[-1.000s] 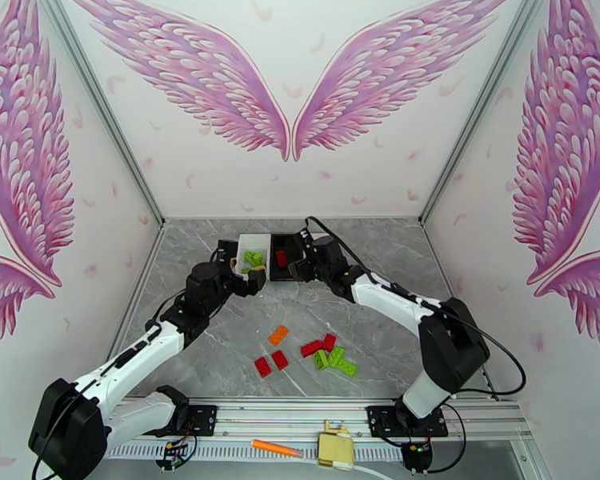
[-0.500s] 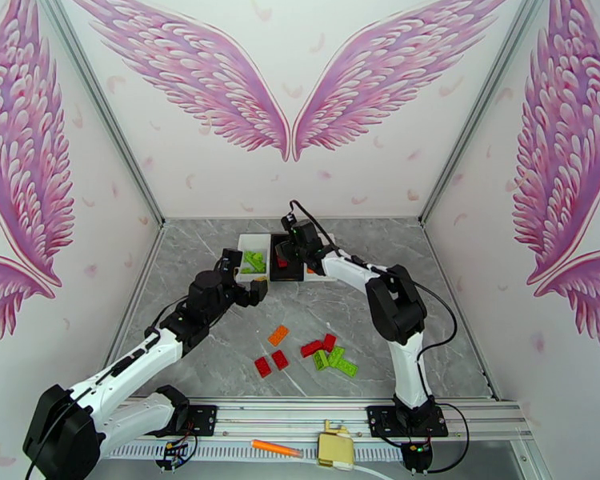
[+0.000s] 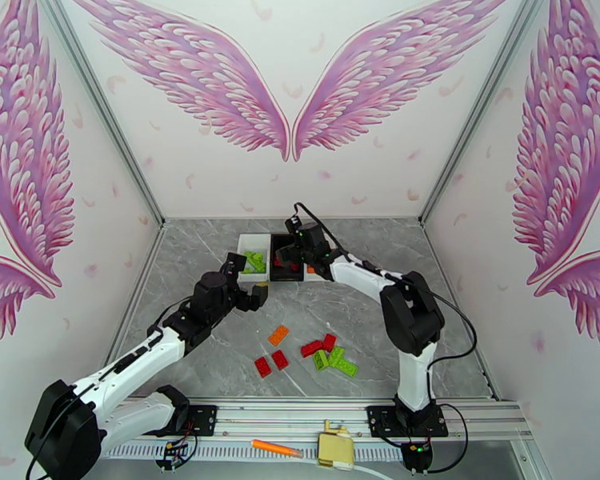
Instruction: Sort the legos into containers by color
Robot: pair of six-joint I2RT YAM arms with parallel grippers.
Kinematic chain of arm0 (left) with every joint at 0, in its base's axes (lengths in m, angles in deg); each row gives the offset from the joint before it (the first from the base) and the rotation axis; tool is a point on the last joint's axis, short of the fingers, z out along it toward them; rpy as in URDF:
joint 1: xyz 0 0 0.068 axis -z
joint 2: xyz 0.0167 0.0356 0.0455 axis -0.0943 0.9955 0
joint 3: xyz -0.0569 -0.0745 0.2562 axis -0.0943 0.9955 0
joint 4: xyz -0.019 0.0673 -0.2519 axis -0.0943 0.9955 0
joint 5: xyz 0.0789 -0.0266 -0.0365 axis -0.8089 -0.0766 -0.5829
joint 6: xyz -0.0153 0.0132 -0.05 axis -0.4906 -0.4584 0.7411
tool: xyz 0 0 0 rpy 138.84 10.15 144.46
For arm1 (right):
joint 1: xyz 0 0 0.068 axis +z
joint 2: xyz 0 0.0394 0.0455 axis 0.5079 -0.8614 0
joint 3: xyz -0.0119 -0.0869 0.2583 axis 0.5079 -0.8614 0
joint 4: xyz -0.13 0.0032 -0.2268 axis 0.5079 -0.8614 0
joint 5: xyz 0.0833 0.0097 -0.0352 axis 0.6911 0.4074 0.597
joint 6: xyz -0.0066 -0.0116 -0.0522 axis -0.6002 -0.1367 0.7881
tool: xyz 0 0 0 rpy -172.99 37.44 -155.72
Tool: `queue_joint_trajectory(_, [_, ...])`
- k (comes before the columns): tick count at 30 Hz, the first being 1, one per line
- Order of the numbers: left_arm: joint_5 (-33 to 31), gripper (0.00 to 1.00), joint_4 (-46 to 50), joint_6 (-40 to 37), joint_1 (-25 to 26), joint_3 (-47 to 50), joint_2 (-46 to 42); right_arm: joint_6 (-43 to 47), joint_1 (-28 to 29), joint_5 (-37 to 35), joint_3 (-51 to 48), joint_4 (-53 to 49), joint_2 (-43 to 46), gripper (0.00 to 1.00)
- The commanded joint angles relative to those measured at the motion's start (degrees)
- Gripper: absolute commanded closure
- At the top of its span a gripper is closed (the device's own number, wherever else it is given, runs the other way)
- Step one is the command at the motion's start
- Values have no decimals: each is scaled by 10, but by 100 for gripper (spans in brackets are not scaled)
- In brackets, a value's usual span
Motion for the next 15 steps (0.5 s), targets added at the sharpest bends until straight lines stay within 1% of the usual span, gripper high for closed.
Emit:
queue_joint_trajectory(1, [-15, 1, 49, -6, 17, -35, 18, 3, -5, 15, -67, 57, 84, 4])
queue_joint_trajectory(4, [-18, 1, 84, 10, 37, -48, 36, 14, -7, 38, -145, 80, 158, 2])
queue_joint_trajectory(7, [-16, 2, 126, 33, 63, -60, 57, 39, -9, 38, -204, 71, 224, 1])
queue_joint_trajectory(11, [0, 3, 171, 63, 96, -85, 98, 76, -9, 17, -243, 10, 287, 0])
queue_joint_trajectory(15, [-12, 5, 222, 73, 137, -116, 153, 93, -9, 18, -270, -15, 330, 0])
